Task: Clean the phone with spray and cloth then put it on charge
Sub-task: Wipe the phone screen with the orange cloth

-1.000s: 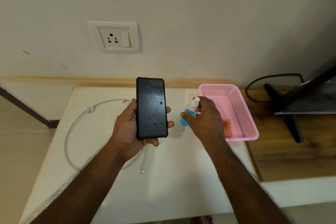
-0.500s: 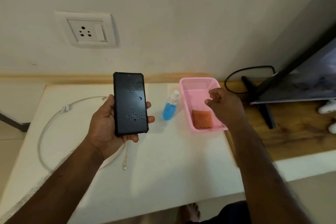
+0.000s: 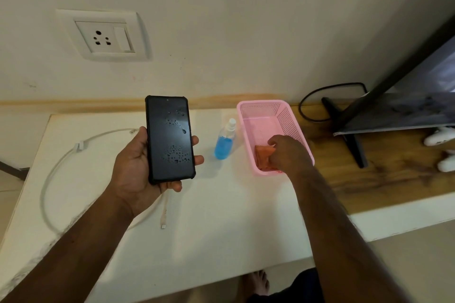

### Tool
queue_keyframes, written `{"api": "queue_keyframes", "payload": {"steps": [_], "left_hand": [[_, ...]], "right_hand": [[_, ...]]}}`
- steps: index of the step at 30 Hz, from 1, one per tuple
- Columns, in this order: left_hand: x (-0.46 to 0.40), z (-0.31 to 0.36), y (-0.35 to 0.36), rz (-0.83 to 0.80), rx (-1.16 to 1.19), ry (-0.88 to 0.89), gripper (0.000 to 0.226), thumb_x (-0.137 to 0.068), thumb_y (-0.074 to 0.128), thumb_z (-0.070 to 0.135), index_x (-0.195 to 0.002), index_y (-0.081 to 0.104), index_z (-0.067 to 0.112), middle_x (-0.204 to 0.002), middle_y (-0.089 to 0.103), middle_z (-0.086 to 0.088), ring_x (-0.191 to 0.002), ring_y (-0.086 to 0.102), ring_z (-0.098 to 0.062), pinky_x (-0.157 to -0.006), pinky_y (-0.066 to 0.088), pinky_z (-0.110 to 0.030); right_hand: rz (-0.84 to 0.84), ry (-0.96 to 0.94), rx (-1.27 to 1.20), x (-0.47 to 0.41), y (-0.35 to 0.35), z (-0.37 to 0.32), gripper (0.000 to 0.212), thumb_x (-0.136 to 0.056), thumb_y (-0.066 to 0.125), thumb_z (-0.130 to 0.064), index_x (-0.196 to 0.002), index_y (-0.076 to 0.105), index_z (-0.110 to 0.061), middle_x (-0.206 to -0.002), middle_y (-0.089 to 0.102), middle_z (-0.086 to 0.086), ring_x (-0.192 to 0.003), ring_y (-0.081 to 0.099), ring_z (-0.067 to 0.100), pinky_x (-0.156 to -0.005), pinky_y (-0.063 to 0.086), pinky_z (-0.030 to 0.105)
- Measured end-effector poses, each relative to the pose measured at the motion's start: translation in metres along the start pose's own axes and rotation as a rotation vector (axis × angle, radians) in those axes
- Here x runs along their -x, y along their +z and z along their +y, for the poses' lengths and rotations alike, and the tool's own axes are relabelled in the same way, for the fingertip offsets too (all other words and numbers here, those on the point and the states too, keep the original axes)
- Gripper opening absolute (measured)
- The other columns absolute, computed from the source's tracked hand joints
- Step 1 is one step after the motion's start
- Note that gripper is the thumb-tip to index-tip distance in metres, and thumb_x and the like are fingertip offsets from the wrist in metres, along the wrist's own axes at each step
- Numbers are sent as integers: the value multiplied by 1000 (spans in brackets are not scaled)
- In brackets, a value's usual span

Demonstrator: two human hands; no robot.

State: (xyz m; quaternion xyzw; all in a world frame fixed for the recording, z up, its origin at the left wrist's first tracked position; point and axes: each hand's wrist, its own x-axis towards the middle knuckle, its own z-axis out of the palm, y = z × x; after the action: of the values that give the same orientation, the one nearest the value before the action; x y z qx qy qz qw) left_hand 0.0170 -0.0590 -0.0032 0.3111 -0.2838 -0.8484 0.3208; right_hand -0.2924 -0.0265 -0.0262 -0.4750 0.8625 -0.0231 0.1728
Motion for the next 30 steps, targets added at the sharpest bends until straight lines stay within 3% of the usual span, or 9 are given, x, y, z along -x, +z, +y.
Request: {"api": "queue_keyframes", "payload": {"steps": [3, 6, 10, 14, 16, 19, 24, 27, 30], "left_hand": [[0, 0, 0, 0, 2, -3, 62, -99, 24, 62, -133, 63, 28, -136, 62, -14, -114, 64, -47, -45, 50, -32], [1, 1, 0, -3, 10, -5, 62, -99, 24, 62, -134, 62, 28, -137, 62, -15, -115, 63, -48, -45, 51, -32], [2, 2, 1, -8, 26, 0, 62, -100, 23, 61, -136, 61, 27, -138, 61, -16, -116, 62, -49, -46, 52, -32], [4, 4, 2, -19, 49, 4, 63, -100, 23, 61, -134, 62, 26, -137, 61, -17, -115, 62, -49, -46, 52, -32], [4, 5, 3, -29, 68, 3, 63, -100, 22, 61, -135, 61, 25, -137, 61, -18, -114, 62, -49, -45, 52, -32], [5, 5, 3, -46, 95, 6, 64, -101, 21, 60, -138, 58, 24, -138, 60, -18, -114, 62, -50, -45, 53, -33], [7, 7, 2, -67, 110, 13, 66, -101, 20, 62, -139, 57, 24, -138, 59, -19, -115, 61, -50, -47, 55, -34], [9, 7, 2, -78, 113, 9, 66, -100, 21, 64, -139, 58, 24, -138, 59, -19, -116, 61, -50, -47, 56, -34], [11, 8, 2, -88, 97, 8, 66, -100, 22, 63, -140, 56, 23, -138, 60, -19, -117, 60, -50, -47, 56, -34]], "right_hand": [[7, 4, -10, -2, 0, 0, 15, -87, 66, -31, -99, 62, -23, -101, 66, 2, -78, 56, 18, -84, 52, 36], [-12, -17, -63, -3, -2, 0, 17, -86, 66, -36, -91, 60, -21, -90, 64, 1, -74, 56, 17, -80, 52, 34], [7, -48, -178, -3, -14, -1, 14, -78, 69, -33, -75, 58, -25, -80, 63, -4, -70, 55, 13, -62, 44, 25], [135, -63, -527, 6, -36, -7, 11, -76, 72, -28, -80, 64, -23, -77, 66, -4, -73, 62, 18, -59, 49, 29], [137, -83, -813, 15, -48, -17, 11, -76, 72, -24, -86, 69, -21, -83, 71, -1, -79, 68, 23, -66, 57, 35], [111, -144, -1135, 35, -65, -39, 27, -69, 75, -31, -93, 73, -19, -90, 73, 6, -84, 68, 29, -74, 59, 44], [58, -294, -1346, 58, -82, -74, 20, -82, 75, -21, -101, 71, -20, -101, 73, 7, -93, 71, 28, -71, 58, 40], [-30, -359, -1275, 75, -79, -99, 15, -80, 74, -32, -95, 72, -32, -98, 74, -1, -89, 72, 24, -74, 58, 41], [7, -469, -1175, 90, -65, -121, 19, -77, 73, -43, -94, 71, -36, -90, 73, -8, -81, 71, 16, -63, 59, 30]]}}
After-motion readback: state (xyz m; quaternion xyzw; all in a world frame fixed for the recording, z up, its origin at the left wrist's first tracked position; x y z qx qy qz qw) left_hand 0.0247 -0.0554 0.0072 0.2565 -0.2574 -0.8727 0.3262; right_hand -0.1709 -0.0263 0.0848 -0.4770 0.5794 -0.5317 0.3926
